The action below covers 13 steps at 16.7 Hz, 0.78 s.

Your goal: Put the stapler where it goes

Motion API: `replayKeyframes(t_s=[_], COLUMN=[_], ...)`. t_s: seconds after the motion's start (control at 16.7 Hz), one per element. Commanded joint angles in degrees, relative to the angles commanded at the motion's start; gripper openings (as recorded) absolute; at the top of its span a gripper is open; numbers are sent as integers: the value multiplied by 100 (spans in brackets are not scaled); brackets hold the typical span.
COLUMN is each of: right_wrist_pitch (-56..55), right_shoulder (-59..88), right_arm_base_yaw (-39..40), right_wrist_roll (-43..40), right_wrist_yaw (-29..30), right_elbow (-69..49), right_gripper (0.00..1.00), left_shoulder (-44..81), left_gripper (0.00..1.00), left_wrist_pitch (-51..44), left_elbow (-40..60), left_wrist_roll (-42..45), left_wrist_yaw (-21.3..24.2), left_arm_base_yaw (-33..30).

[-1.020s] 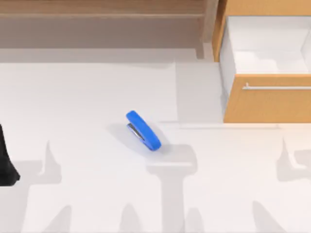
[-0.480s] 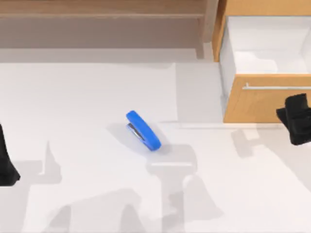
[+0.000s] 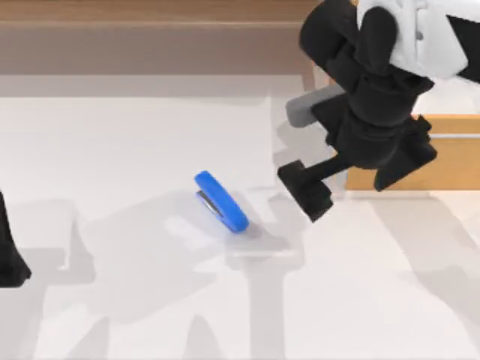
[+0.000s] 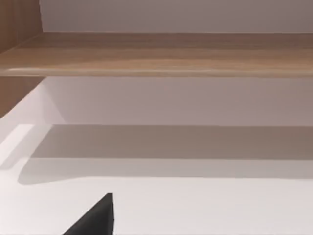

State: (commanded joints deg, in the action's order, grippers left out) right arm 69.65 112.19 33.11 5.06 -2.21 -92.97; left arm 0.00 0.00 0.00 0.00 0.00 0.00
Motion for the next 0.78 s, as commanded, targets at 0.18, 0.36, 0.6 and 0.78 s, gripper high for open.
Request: replayKeyframes(t_s=[0.18, 0.36, 0.6, 0.78], right_wrist_pitch=[868, 1419, 1716, 1727], right_shoulder=[1593, 2803, 3849, 4256], right_arm_base_yaw=[394, 683, 912, 980], right_wrist_roll=[1, -22, -82, -122], right_wrist_yaw=[55, 118, 200, 246], right_elbow=[-1684, -3309, -5066, -5816], right_gripper=[100, 100, 100, 100], left_shoulder=[0, 0, 0, 0], left_gripper=[100, 100, 100, 100], left_wrist_pitch=[0, 0, 0, 0], left_elbow=[0, 0, 0, 0], left_wrist_roll=[0, 0, 0, 0], left_wrist_yaw=[0, 0, 0, 0], left_arm_base_yaw=[0, 0, 0, 0])
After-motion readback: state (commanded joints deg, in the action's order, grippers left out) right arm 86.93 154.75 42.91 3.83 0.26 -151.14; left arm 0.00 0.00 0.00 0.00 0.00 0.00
